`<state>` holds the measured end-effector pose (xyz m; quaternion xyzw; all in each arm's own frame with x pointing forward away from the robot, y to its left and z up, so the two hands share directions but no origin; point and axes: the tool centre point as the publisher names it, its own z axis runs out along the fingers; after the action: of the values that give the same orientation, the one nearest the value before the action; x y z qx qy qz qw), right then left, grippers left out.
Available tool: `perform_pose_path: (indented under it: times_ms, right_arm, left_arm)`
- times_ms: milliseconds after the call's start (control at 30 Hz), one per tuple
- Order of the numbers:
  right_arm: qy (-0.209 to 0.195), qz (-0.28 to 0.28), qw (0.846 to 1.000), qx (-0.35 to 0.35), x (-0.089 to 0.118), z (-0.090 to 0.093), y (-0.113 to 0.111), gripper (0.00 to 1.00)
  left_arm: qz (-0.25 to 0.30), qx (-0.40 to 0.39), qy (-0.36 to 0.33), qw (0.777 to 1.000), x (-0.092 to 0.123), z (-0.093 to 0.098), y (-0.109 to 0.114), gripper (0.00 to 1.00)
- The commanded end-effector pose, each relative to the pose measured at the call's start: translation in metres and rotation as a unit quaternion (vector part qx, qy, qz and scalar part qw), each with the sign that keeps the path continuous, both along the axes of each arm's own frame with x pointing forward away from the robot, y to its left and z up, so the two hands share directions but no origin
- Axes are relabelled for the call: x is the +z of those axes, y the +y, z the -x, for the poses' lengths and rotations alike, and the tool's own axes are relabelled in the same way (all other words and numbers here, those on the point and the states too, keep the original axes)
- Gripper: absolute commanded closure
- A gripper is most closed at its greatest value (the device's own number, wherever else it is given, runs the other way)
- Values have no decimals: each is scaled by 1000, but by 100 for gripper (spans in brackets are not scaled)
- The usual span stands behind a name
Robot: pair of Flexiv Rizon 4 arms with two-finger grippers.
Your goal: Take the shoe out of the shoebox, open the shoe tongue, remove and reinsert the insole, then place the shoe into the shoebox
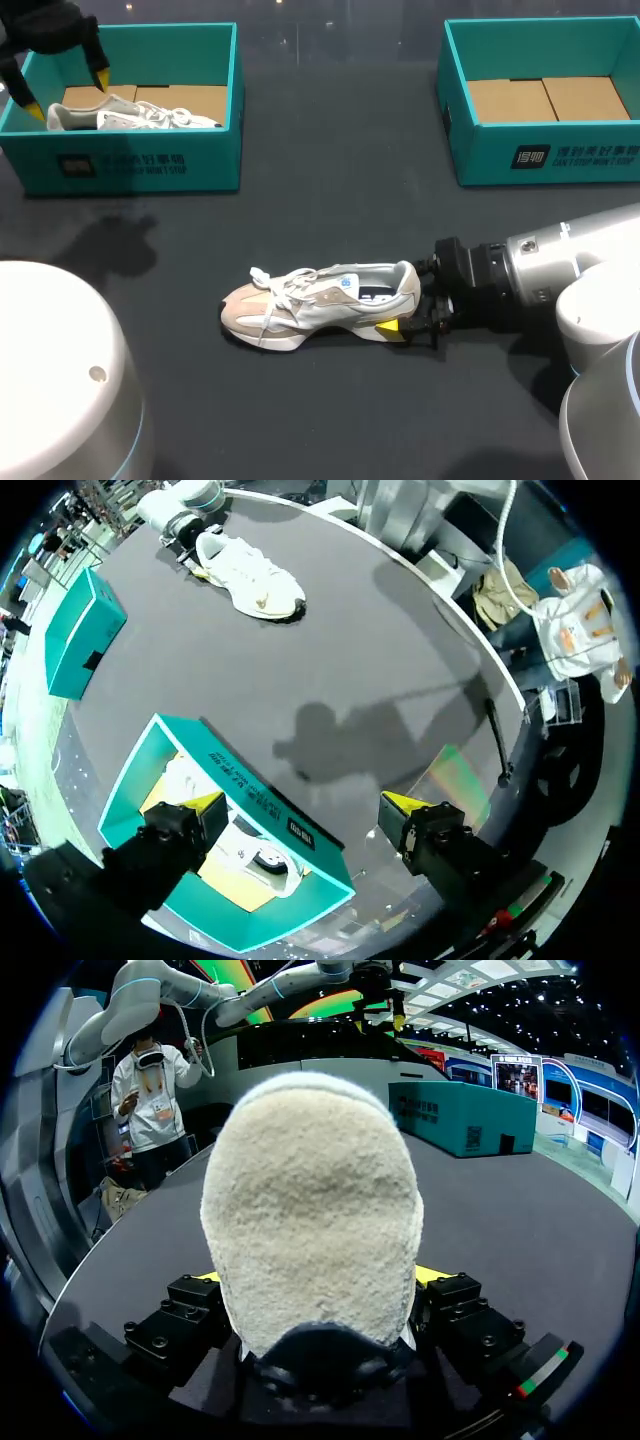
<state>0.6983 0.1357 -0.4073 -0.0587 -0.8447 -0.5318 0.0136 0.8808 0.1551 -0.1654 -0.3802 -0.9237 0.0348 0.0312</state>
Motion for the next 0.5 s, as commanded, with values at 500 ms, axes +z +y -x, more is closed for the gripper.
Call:
perform_pose_path:
  times_ms: [500]
  right_arm:
    - [0,3,1000,0,0,0,3,100]
  left_arm:
    - [-120,435,-75,889,-8,59,-88,0]
